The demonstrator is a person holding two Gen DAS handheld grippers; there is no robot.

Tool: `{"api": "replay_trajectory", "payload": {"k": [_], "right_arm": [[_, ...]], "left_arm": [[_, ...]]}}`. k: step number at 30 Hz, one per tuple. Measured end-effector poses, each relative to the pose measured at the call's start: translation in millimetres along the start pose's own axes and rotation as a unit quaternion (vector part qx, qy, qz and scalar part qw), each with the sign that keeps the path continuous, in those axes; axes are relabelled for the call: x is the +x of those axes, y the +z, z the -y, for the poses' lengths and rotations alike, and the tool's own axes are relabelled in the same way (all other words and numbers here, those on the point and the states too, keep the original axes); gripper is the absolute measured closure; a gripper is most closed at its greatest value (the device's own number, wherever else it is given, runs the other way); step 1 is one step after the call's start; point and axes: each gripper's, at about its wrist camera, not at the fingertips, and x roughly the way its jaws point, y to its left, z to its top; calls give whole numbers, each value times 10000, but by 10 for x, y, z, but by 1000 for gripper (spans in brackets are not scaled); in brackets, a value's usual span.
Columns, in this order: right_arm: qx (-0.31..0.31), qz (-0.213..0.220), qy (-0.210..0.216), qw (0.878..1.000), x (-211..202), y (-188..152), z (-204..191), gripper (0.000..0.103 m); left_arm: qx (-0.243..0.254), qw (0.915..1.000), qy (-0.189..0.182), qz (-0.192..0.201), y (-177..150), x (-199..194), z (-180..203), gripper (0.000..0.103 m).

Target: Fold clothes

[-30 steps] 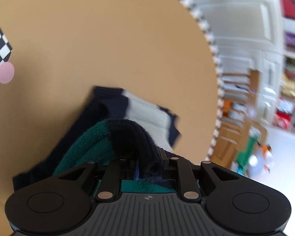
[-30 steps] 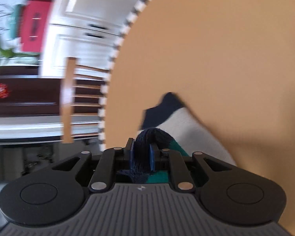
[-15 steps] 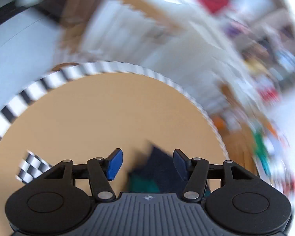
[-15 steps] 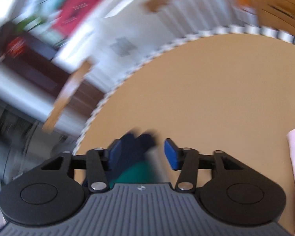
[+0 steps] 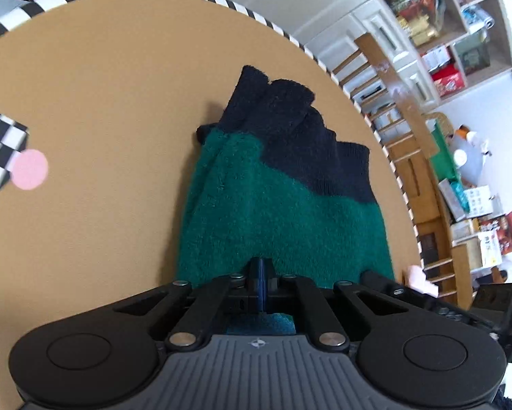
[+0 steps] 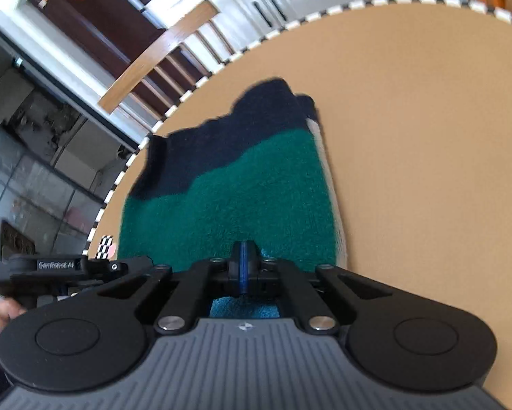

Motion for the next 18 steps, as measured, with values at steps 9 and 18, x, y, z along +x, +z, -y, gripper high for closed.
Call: {"api": "replay_trajectory", "payload": {"k": [9, 18], "right_arm": [[11, 3, 799, 9968, -546, -243, 504, 24], [-1305, -382, 1760, 9749, -186, -153, 224, 19]], "left_arm": [[1115, 9926, -470, 19, -400, -448, 448, 29], [461, 9964, 498, -501, -227, -119, 174, 97]]}}
